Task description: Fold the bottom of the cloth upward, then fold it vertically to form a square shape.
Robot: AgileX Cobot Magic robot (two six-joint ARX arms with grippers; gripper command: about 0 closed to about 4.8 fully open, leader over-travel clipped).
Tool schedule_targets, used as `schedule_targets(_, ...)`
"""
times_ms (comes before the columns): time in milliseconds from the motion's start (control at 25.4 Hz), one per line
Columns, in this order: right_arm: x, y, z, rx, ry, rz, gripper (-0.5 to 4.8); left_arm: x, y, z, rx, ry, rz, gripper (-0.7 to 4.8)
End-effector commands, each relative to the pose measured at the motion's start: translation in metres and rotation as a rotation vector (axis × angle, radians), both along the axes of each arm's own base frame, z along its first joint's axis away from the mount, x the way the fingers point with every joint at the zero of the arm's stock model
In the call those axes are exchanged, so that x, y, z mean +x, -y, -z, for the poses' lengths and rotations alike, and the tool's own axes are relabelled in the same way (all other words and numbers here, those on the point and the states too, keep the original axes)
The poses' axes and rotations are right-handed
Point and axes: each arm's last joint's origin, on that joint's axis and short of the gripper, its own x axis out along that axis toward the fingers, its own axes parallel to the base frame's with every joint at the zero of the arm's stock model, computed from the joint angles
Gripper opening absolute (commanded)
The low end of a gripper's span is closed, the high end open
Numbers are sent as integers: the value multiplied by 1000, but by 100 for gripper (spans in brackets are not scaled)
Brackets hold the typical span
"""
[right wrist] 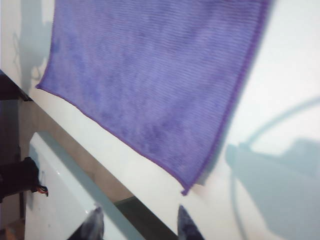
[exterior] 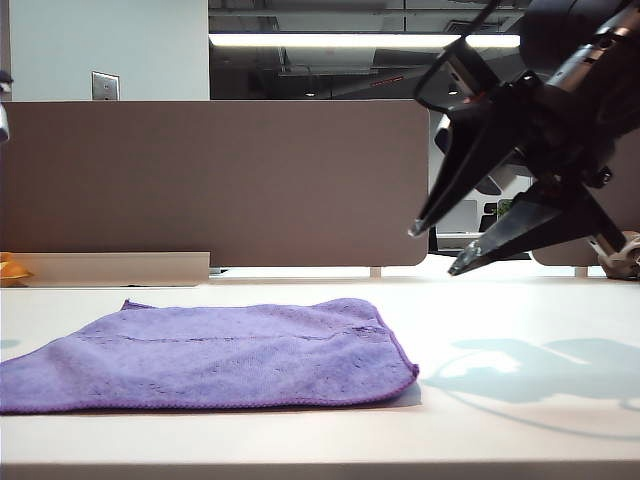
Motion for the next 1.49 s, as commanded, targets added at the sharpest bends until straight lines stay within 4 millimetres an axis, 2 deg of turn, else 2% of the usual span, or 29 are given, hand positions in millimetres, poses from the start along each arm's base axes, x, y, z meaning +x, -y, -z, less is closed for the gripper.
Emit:
schedule_targets(39,-1,1,-1,-33,0,11,194,-4,1,7,43,-78,31,153)
schedule_targets(315,-5,-5,5,-73,-31,-11,203,-10,6,27,60,-191,62,153)
schedule_targets(708,-7,-27,29,-158,-95,-77,203,-18,8,47,59,-224,74,153)
schedule_targets(1062,-6,-29,30,-156,-86,-79,203,-9,10,49,1,-163,55,153)
schedule_targets(1259,-5,-30,30,-150,-83,-71,203,-3,10,59,1,-200,55,153)
schedule_targets(1495,-2,-33,40,-155,-115,-78,203,3,11,65,-39,-189,64,153)
